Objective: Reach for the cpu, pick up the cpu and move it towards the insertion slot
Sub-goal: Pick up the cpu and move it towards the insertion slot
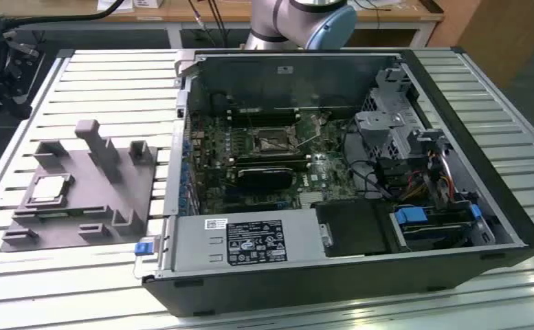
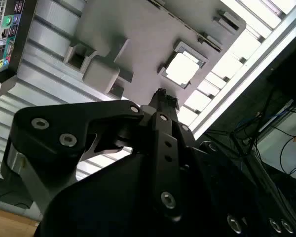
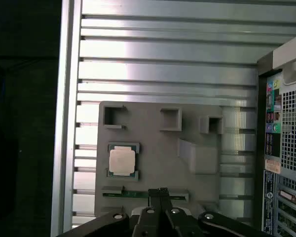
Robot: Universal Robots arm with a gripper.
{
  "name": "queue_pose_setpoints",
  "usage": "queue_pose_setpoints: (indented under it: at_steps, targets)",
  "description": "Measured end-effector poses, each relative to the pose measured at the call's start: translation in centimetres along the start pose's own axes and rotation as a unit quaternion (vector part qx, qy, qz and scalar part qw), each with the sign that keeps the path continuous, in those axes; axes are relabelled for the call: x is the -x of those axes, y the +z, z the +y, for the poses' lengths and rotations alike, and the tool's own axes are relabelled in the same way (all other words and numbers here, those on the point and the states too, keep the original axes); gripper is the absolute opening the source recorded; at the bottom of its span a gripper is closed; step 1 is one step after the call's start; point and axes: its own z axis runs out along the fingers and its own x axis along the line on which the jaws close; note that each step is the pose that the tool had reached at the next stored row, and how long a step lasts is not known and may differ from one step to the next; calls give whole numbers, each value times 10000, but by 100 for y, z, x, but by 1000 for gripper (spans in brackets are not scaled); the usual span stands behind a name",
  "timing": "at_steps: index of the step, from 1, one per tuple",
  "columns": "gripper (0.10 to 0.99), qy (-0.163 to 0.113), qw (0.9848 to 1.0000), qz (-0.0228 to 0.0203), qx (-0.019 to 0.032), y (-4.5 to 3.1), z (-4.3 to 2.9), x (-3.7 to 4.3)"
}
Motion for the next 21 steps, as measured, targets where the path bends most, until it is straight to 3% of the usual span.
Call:
queue_pose_setpoints:
  at_steps: [13,21]
  targets:
    - [106,0,10000,0,0,4,0,-4]
    - [106,0,10000,0,0,129,-4,-32]
